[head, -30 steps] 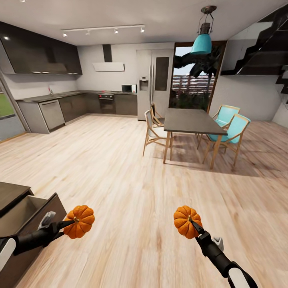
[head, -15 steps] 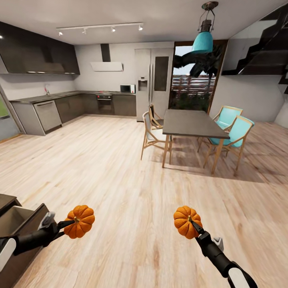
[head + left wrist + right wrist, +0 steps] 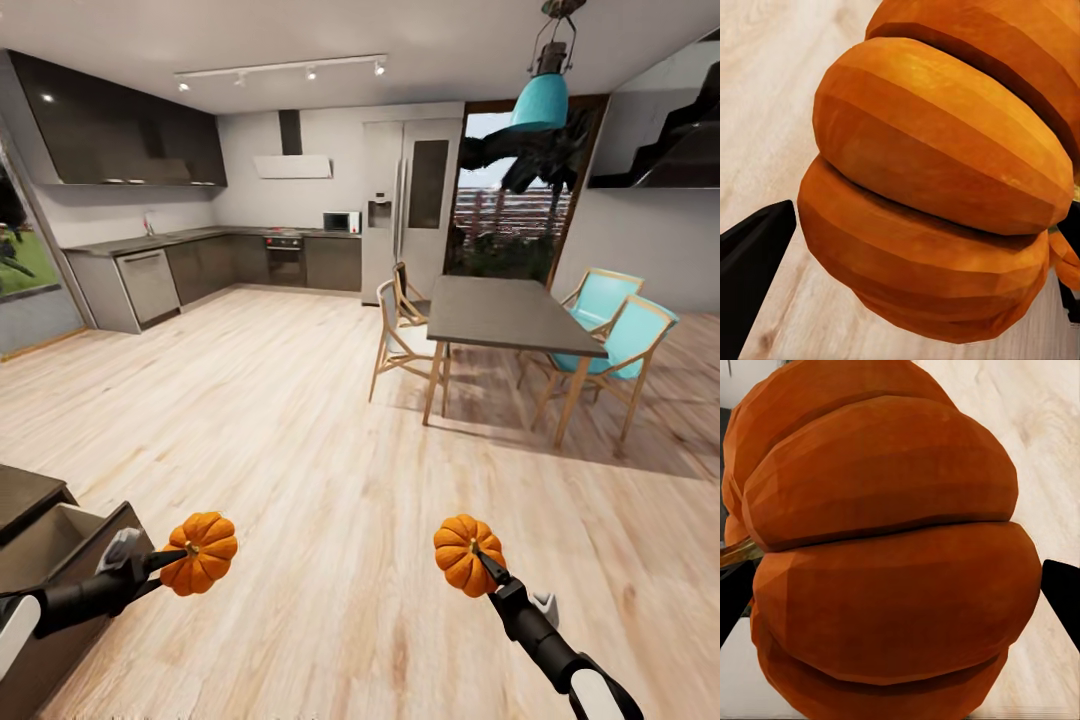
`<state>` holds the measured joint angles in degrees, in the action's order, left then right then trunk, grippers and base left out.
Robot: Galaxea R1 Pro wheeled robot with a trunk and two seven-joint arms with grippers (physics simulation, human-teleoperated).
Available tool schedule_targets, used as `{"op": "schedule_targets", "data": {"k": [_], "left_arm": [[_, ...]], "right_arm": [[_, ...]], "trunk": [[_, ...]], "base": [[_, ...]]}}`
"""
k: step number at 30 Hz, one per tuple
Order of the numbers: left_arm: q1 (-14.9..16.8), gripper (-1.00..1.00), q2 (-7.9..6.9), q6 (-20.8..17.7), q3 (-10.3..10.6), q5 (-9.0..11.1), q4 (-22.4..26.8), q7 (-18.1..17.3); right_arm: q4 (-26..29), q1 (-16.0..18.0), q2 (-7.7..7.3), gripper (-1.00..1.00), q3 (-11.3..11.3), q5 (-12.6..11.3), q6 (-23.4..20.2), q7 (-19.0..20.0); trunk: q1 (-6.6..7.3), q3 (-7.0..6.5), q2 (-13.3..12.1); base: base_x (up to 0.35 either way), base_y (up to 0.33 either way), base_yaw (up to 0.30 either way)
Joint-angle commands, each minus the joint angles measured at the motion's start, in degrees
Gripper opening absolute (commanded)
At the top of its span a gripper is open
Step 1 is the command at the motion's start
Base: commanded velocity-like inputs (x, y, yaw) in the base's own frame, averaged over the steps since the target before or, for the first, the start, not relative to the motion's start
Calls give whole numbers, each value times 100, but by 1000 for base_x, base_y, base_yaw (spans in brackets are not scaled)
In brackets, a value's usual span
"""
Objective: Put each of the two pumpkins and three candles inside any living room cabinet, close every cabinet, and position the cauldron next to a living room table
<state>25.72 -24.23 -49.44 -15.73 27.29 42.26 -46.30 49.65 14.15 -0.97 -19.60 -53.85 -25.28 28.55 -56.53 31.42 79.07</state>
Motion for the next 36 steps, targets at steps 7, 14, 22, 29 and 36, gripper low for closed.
{"op": "schedule_targets", "data": {"k": [7,14,22,29,36], "left_arm": [[1,-100,6,-4,-1,13,1,15],[-1,-100,6,-4,-1,13,1,15],[0,-100,6,-4,-1,13,1,15],[0,-100,6,-4,-1,13,1,15],[0,-100,40,-4,-1,13,1,15]], "right_arm": [[2,0,0,-100,9,-3,-3,-7],[1,0,0,-100,1,-22,-3,14],[1,0,0,-100,-3,-21,-2,11],[1,0,0,-100,8,-12,-2,2],[10,0,0,-100,16,8,-3,-6]], "trunk": [[0,0,0],[0,0,0],[0,0,0],[0,0,0],[0,0,0]], "base": [[218,-89,287],[287,-213,288],[291,-171,180],[292,-168,10],[203,-159,168]]}}
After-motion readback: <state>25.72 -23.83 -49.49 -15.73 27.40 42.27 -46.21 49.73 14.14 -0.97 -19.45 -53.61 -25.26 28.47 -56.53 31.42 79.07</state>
